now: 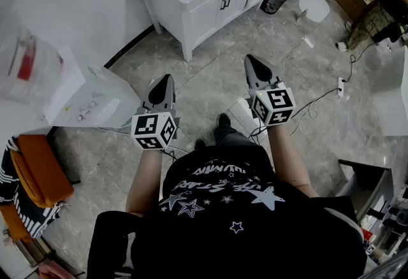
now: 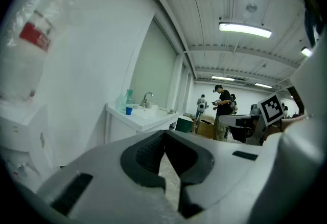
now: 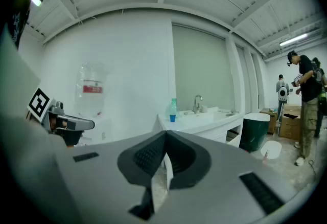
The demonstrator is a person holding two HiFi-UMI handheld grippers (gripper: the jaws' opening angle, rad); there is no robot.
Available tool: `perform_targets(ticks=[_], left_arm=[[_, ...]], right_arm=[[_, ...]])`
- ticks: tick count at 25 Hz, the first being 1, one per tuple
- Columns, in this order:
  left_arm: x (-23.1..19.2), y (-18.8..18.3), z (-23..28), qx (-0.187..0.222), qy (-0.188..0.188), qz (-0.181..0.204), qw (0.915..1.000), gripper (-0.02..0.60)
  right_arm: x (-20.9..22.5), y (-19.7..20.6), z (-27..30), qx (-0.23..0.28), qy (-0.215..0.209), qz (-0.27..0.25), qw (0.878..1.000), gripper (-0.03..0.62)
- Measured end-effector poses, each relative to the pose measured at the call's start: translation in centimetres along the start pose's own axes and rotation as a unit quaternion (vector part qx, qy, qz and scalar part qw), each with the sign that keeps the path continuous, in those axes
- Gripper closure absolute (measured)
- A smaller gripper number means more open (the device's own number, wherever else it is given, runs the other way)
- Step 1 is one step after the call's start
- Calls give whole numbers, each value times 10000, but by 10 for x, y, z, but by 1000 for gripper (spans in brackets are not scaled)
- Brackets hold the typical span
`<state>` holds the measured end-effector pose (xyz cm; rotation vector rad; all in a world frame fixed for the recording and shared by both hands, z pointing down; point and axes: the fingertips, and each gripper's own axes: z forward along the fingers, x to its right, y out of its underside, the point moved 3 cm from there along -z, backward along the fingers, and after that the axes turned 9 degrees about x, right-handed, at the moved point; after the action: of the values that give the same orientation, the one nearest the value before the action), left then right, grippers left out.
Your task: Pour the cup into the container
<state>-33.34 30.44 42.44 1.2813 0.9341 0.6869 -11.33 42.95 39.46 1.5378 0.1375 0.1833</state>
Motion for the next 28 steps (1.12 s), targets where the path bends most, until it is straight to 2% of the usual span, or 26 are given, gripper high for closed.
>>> perform_targets(ticks=[13,18,26,28], left_arm=[[-3,4,-10,-89,149,108,9998,571],[-12,6,-17,-142,74,122,9998,571],[-28,-6,-17,-32,1,209,9998,571],[-32,-6,-13,-26,-38,174,9998,571]], right_arm=[[-12,4,-10,-58,-67,-72,9999,588],[-19,10,-8,-85,-35,1,10000,588],[-23,8,5,143,18,100,9998,586],[-24,7,14,222,-105,89,9997,544]])
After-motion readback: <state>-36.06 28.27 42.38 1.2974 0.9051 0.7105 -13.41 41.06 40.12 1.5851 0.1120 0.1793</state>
